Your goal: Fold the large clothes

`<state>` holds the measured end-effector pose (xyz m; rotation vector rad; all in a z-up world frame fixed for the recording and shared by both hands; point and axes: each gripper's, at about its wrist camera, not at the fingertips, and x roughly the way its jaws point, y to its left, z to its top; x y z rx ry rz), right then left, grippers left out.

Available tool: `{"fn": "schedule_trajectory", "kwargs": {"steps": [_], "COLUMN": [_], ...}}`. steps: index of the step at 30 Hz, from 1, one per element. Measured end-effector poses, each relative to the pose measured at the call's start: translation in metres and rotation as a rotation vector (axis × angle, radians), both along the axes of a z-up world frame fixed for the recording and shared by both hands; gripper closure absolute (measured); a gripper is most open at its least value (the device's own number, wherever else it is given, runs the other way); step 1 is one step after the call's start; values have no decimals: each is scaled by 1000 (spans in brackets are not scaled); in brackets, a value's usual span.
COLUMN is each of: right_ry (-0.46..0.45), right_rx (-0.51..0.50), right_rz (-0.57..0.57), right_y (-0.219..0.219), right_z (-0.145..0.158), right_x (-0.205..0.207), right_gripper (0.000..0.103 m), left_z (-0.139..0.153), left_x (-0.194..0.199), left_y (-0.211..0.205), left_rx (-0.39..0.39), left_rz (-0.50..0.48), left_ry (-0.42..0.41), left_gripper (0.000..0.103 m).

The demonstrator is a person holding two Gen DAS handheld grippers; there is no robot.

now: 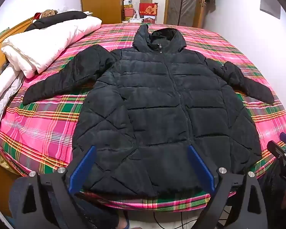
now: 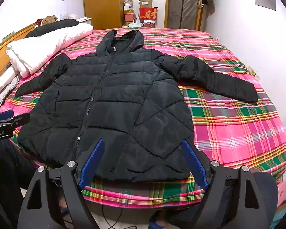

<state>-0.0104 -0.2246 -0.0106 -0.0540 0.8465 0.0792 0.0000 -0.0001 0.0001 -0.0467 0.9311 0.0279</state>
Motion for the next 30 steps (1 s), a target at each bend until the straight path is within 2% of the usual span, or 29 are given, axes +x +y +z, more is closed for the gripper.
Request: {"fn": "schedule_trajectory", "kwargs": {"steps": [10, 12, 30], "right_ry": [6, 3, 3], "right_rx": [1, 0, -2], "right_rz": [2, 2, 2], "right_y": [-2, 1, 2], "right_z": [0, 1, 0], "right_x": [1, 0, 1], "right_gripper": [20, 20, 20], "left_z": [-13, -1, -1], "left_x": [0, 0, 2], "left_y": [-7, 0, -3], "left_rx": [-1, -14, -22], "left_rz": [12, 11, 7], "left_ry": [-7, 2, 4], "left_gripper": [6, 6, 6]}}
